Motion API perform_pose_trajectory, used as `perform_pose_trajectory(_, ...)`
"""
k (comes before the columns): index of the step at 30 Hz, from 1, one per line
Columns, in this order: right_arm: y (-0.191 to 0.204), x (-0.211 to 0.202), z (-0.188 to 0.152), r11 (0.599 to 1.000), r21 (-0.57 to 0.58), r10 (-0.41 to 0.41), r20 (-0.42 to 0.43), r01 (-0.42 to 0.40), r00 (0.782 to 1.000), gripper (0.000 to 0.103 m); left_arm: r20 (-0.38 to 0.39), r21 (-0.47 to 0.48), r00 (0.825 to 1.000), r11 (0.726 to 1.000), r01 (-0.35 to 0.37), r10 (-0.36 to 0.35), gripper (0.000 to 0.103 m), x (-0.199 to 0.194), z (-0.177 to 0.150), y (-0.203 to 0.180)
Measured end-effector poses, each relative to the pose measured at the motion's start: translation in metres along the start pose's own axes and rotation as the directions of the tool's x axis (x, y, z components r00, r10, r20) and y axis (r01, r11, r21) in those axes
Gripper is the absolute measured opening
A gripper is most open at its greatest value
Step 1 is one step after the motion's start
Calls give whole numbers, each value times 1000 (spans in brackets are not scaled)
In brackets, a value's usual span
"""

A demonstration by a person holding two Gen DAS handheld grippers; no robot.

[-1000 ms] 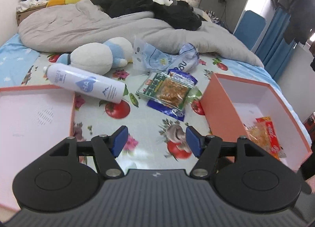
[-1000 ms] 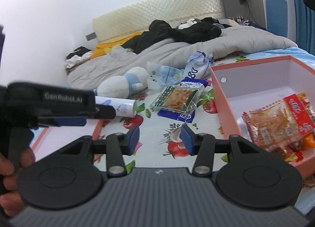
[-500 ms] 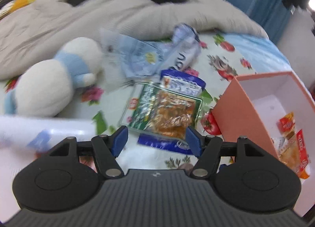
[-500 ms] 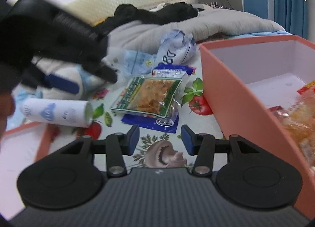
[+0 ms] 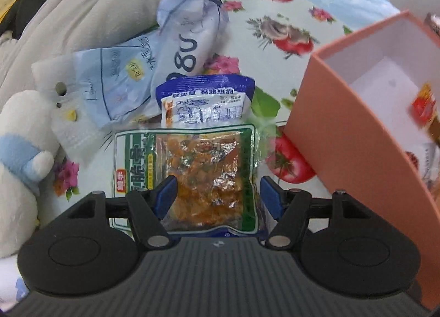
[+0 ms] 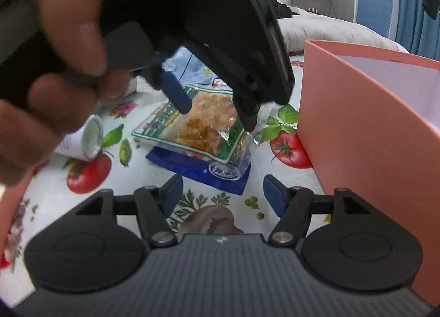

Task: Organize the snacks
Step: 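Grasp the green-labelled snack bag with the left tool, then lift the green bag with the left tool while the right tool grasps the blue-white bag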

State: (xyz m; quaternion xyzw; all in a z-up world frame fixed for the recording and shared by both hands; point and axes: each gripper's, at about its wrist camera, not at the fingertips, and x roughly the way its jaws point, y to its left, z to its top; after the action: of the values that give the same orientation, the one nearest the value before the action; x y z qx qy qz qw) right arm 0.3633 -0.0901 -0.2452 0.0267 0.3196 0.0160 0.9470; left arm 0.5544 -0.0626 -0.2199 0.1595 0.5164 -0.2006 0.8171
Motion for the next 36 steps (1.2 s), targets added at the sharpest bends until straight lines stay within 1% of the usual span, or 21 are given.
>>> perform_pose_trajectory(3, -4, 1, -2, 1000, -8, -9, 3, 9, 1000, 66, -2, 25, 1000, 999, -22, 22, 71, 7, 1, -4)
perform_pose_trajectory(6, -7, 4, -2, 1000, 3, -23, -7, 23, 1000, 67, -2, 16, 1000, 999, -30, 30, 71, 8, 0, -5)
perform_pose_trajectory(10, -6, 4, -1, 1000, -5, -28, -14, 28, 1000, 66, -6, 34, 999, 998, -48, 48, 71, 8, -1, -10)
perform_pose_trajectory(16, -11, 2, 0, 1000, 1, -16, -12, 16, 1000, 66, -18, 19, 998, 998, -61, 61, 63, 14, -7, -11)
perform_pose_trajectory(17, -12, 3, 0, 1000, 2, -13, -12, 14, 1000, 66, -20, 14, 998, 998, -57, 58, 60, 14, -7, -11)
perform_pose_trajectory(18, -12, 3, -1, 1000, 1, -11, -12, 11, 1000, 66, -22, 5, 999, 999, -50, 50, 54, 13, -8, -10)
perform_pose_trajectory(19, -11, 4, 0, 1000, -3, -11, -13, 11, 1000, 66, -23, -6, 999, 999, -48, 47, 51, 13, -8, -10)
perform_pose_trajectory(21, -11, 4, -1, 1000, -4, -11, -10, 10, 1000, 66, -13, -13, 998, 998, -55, 55, 42, 11, -10, -10)
perform_pose_trajectory(22, -11, 4, -1, 1000, -5, -7, -8, 7, 1000, 66, -5, -15, 998, 998, -57, 57, 40, 9, -12, -10)
perform_pose_trajectory(23, -11, 4, 0, 1000, -5, -2, -8, 2, 1000, 66, 3, -19, 999, 998, -55, 55, 33, 6, -13, -9)
perform_pose_trajectory(24, -10, 5, 0, 1000, -6, 3, -9, -3, 1000, 66, 9, -25, 998, 998, -61, 61, 30, 3, -14, -6)
perform_pose_trajectory(26, -8, 7, 1, 1000, -12, 4, -5, -4, 1000, 66, 26, -62, 998, 996, -57, 59, 20, -6, -15, 4)
perform_pose_trajectory(28, -6, 8, 3, 1000, -13, 6, 3, -6, 1000, 66, 59, -114, 997, 992, -47, 54, 17, -21, -16, 21)
perform_pose_trajectory(29, -5, 8, 4, 1000, -12, 10, 9, -9, 1000, 66, 75, -139, 996, 989, -44, 55, 17, -29, -16, 30)
perform_pose_trajectory(31, -2, 6, 8, 1000, -10, 16, 20, -16, 1000, 66, 107, -200, 994, 980, -4, 26, 16, -46, -17, 51)
perform_pose_trajectory(32, 0, 5, 10, 1000, -7, 20, 27, -20, 999, 67, 129, -231, 991, 973, 5, 26, 16, -56, -18, 60)
perform_pose_trajectory(36, 6, 8, 22, 1000, 17, 25, 54, -26, 998, 67, 188, -295, 981, 956, 13, 44, 15, -88, -23, 93)
